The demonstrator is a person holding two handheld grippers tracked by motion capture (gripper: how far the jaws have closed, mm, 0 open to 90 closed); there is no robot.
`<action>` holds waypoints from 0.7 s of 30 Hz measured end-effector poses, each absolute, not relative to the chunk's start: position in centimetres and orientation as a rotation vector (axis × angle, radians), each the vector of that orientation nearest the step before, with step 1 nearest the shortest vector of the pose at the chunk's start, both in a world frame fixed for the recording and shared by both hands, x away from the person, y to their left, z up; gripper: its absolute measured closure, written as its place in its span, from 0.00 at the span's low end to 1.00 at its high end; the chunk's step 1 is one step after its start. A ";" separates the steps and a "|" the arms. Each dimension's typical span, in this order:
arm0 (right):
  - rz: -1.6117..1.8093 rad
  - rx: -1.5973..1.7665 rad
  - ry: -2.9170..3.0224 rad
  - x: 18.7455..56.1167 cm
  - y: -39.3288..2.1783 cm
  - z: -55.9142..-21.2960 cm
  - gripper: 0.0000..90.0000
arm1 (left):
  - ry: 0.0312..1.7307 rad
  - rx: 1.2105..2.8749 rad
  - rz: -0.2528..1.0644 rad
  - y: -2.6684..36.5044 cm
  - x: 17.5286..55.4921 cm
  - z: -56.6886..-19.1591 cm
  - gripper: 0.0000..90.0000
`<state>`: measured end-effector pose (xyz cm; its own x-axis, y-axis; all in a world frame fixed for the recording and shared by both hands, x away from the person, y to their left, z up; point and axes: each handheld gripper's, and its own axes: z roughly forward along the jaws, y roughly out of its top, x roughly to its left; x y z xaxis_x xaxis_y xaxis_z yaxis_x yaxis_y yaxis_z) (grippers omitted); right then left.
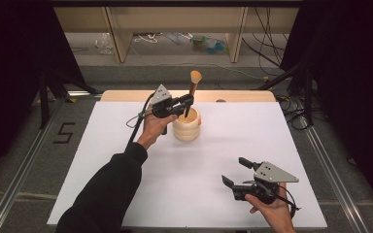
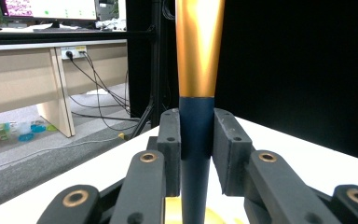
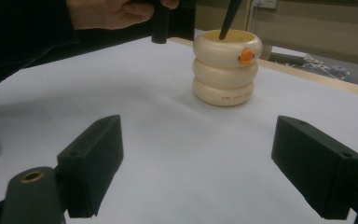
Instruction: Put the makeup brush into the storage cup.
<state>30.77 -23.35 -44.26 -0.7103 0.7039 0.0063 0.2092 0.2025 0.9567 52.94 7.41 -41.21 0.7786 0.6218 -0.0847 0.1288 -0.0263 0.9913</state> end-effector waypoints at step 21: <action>1.521 0.848 2.055 30.8 -23.4 -44.3 0.19 | 0.630 1.592 0.434 7.2 52.9 -43.0 0.82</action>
